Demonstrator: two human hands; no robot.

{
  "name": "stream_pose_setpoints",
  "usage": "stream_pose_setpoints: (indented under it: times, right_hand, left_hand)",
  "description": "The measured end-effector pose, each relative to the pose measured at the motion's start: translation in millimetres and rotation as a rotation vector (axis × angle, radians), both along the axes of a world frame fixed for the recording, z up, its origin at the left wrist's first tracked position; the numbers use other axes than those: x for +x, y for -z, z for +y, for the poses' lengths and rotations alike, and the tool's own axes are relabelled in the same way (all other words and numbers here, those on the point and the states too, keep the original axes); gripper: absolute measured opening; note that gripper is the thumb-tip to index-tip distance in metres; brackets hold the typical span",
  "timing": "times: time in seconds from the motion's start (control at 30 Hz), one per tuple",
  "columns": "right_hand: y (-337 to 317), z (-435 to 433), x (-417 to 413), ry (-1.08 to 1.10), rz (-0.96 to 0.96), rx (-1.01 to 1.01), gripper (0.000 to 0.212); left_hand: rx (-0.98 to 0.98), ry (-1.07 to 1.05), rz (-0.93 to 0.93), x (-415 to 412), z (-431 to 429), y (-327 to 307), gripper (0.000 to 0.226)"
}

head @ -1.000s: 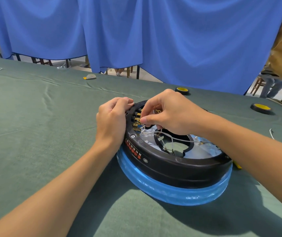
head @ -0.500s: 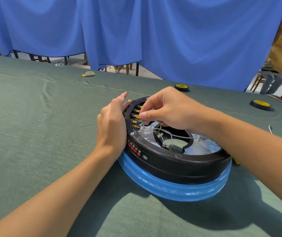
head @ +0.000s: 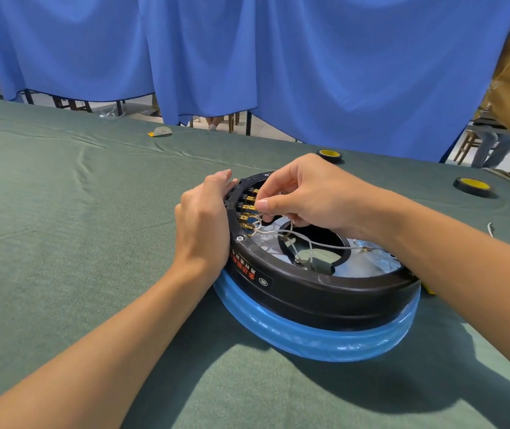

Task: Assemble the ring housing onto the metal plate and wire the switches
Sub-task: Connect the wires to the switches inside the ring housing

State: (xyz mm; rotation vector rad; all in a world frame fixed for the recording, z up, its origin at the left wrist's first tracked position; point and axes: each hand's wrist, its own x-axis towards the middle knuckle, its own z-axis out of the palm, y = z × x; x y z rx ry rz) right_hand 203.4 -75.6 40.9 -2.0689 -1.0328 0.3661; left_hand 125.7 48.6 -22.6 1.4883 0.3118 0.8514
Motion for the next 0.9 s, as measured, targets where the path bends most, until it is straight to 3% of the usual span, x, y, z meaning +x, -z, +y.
stream_pose_setpoints:
  times: [0.07, 0.3, 0.47, 0.6, 0.9]
  right_hand:
    - [1, 0, 0, 0.0, 0.002, 0.006, 0.011]
    - [0, 3, -4, 0.014, -0.027, 0.008, 0.01]
    - [3, 3, -8, 0.043, -0.256, -0.03, 0.007]
    - [1, 0, -10, 0.055, -0.315, -0.002, 0.01]
    - [0, 3, -15, 0.022, -0.497, -0.025, 0.014]
  left_hand:
    - [0.013, -0.019, 0.011, 0, 0, -2, 0.032]
    - [0.009, 0.01, -0.011, -1, 2, 0, 0.034]
    - [0.029, 0.026, -0.011, -1, 0, -2, 0.033]
    - [0.011, -0.014, -0.002, 1, 0, 0, 0.053]
    - [0.007, -0.015, 0.01, 2, 1, 0, 0.045]
